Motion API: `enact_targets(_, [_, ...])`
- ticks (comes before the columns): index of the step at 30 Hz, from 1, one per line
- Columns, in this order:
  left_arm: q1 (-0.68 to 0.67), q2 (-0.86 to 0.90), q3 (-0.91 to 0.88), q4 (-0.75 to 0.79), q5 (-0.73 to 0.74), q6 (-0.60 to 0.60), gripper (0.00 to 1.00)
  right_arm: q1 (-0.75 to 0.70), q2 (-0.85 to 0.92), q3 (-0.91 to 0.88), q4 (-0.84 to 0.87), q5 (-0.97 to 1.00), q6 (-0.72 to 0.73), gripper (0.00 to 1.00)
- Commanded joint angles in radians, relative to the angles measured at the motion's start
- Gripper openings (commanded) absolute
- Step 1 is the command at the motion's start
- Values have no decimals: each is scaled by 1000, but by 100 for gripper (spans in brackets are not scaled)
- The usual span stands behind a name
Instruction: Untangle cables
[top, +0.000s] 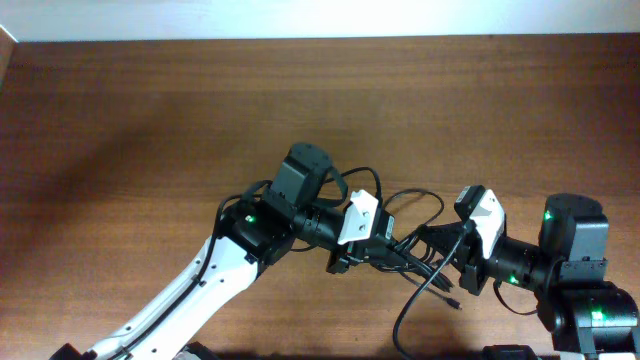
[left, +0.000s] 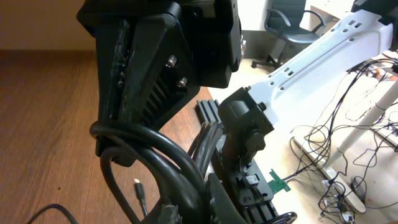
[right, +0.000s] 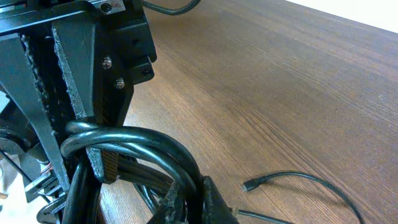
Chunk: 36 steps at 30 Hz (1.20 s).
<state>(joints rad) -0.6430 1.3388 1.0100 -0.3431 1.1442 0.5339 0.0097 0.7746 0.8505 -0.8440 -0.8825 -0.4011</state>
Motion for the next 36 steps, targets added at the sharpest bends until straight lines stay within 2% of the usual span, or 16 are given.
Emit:
enact_targets(1, [-16,-11,5,-1,65,21,0,-3,0,2,15,-27,16,4])
enact_targets(3, [-16,-11,5,16,80,20,0,-3,0,2,14,-27,16,47])
enact_targets(4, [-16,-11,5,58,135,19,0,-3,0,2,22,-27,16,56])
enact_targets(7, [-16,-11,5,200,203,-124,0,-3,0,2,72,-27,16,59])
enact_targets(9, [-16,-11,5,264,202,-235,0,-3,0,2,110,-27,16,54])
enact_targets(12, [-16,-11,5,314,193,-369,0,-3,0,2,149,-27,16,6])
enact_targets(16, [-16,-11,5,284,87,-409,1,-3,0,2,150,-26,16,4])
enact_targets(18, [-15,-11,5,251,-10,-437,33,-4,0,2,149,-22,24,4])
enact_targets(19, [-15,-11,5,234,-47,-464,55,-4,0,2,151,-1,55,4])
enact_targets(20, [-15,-11,5,229,-46,-467,92,-4,0,2,153,61,118,4])
enact_targets(21, [-15,-11,5,229,-47,-482,99,-4,0,2,153,76,134,4])
enact_targets(26, [6,-11,5,168,-114,-518,99,-4,0,2,152,75,156,4])
enact_targets(30, [113,-12,5,31,-128,-546,99,-4,0,2,152,74,156,4])
enact_targets(32, [144,-11,5,-21,-128,-537,75,-3,0,2,153,74,156,4])
enact_targets(33, [145,-11,5,-35,-128,-537,74,-3,0,2,153,74,156,4])
enact_targets(36, [122,-11,5,-55,-128,-518,86,-3,0,2,152,48,156,4])
